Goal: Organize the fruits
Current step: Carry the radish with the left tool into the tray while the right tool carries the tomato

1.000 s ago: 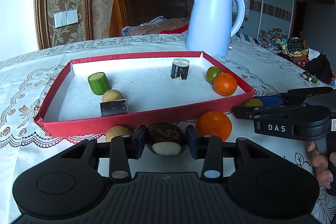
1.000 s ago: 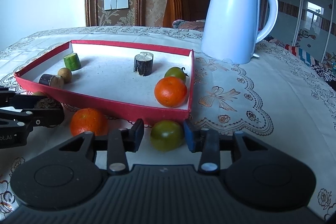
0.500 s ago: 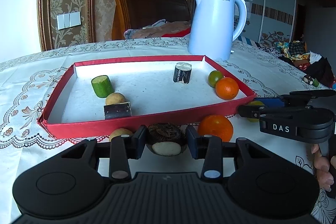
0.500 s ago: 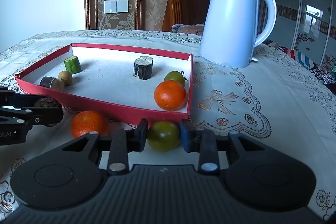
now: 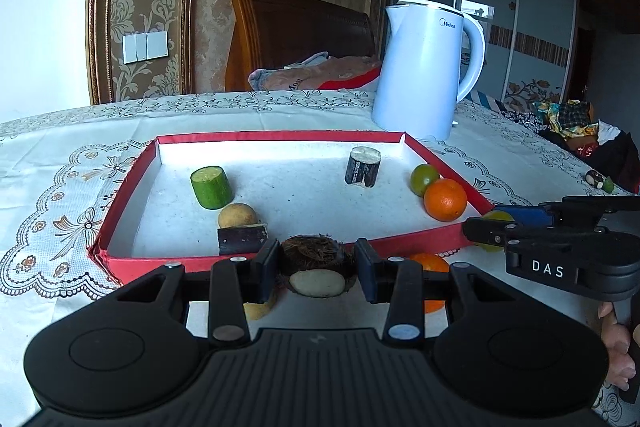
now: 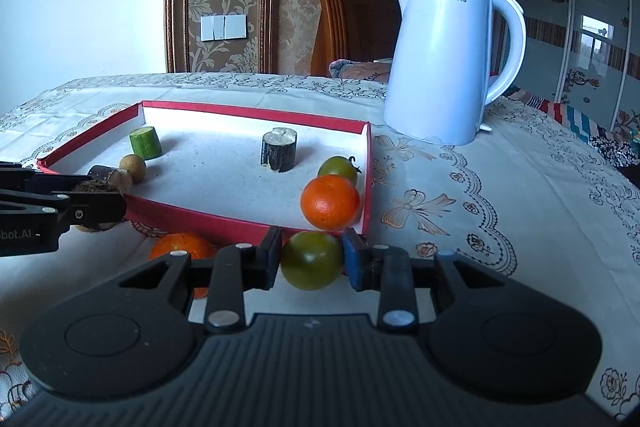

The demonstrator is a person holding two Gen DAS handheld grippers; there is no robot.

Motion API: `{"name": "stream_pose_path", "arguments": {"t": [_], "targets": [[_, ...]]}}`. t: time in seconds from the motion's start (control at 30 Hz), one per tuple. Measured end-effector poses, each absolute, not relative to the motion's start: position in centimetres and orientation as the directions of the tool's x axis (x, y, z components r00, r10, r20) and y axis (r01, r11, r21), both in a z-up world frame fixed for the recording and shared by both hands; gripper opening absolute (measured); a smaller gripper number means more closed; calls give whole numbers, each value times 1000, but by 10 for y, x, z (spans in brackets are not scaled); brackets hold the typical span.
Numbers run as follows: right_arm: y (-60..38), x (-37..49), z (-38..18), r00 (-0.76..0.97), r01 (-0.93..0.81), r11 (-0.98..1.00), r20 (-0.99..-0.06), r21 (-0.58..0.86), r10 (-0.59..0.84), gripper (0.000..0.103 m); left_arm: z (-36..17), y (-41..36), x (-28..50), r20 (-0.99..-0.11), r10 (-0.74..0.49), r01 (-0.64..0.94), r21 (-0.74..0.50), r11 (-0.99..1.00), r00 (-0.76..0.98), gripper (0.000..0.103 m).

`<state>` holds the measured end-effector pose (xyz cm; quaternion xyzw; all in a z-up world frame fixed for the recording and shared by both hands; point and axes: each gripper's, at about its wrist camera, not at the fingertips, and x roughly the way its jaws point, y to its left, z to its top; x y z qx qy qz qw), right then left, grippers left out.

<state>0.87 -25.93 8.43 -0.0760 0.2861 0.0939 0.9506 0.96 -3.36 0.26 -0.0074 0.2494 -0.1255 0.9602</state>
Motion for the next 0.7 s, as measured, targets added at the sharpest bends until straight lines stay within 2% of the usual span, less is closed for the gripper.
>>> {"name": "stream_pose_path", "arguments": {"t": [0.43,0.7], "targets": [[-236,33,105,848,-232,965,-511,-124,139,31,19,-31,40,-449,-228,196,-117,974,864,40],[-221,60,96,827,-238,965,-545,-112,141,31,19,-29,66,-462,-186,152,-111,982,867,40]]}}
